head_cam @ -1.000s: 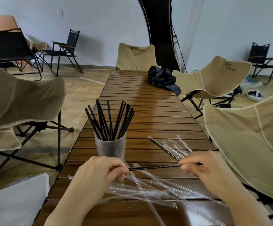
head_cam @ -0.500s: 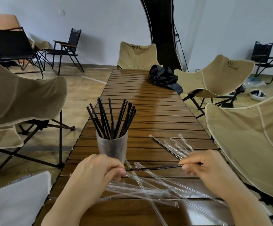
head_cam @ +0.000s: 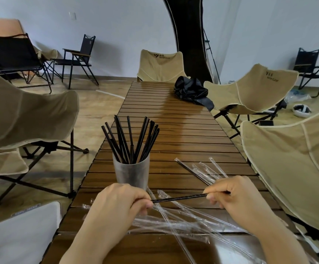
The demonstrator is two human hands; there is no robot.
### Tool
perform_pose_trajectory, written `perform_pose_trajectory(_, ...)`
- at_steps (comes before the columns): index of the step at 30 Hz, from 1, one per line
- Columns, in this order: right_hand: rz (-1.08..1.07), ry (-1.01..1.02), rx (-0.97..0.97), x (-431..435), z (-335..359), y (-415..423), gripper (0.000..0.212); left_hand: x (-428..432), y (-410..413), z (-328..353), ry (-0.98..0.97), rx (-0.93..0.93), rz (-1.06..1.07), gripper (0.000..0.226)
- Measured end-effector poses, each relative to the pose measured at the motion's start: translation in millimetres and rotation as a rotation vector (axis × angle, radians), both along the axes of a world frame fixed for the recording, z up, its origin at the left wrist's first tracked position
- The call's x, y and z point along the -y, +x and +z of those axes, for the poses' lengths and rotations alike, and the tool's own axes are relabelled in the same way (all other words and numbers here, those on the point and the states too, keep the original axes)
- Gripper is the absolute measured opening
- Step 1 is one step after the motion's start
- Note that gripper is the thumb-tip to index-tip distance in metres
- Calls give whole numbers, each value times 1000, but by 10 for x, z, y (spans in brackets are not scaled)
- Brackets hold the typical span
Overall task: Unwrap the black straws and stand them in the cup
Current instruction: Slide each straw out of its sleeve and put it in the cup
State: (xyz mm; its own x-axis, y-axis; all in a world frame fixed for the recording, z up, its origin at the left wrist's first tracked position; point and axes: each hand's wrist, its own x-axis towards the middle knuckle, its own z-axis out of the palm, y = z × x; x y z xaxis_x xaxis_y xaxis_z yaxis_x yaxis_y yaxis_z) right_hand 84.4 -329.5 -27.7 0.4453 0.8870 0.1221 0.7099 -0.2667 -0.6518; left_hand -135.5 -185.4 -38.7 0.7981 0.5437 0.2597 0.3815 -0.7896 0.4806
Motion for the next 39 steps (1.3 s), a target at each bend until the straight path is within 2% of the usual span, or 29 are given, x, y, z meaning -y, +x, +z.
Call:
perform_pose_trajectory(2,4,18,-16,4,-13,8,29,5,7,19,-14,5,5,18)
perform_pose_trajectory(6,4,105,-89,34,-8,49,41,-5,-28,80,-166,44,20,9)
perform_pose_trajectory(10,-3,132,-112,49,5,75,43,-39,-93,133,-136,63,50,7)
perform_pose_trajectory(13,1,131,-98,20,8,55,40,-36,-101,147,-110,40,42,13)
perform_pose_trajectory(20,-3,72,-48,-12,-15,15,33,-26,-82,129,-39,33,26,12)
perform_pose_trajectory(29,1,77,-41,-29,-14,-21,35,-31,-44,91,-46,-31,7,18)
perform_pose_trajectory(32,9,53,1,-38,-26,-27,29,-26,-28,63,-41,-45,6,20)
perform_pose_trajectory(39,23,32,-55,-94,-72,-69,33,-95,-114,60,-158,69,61,10)
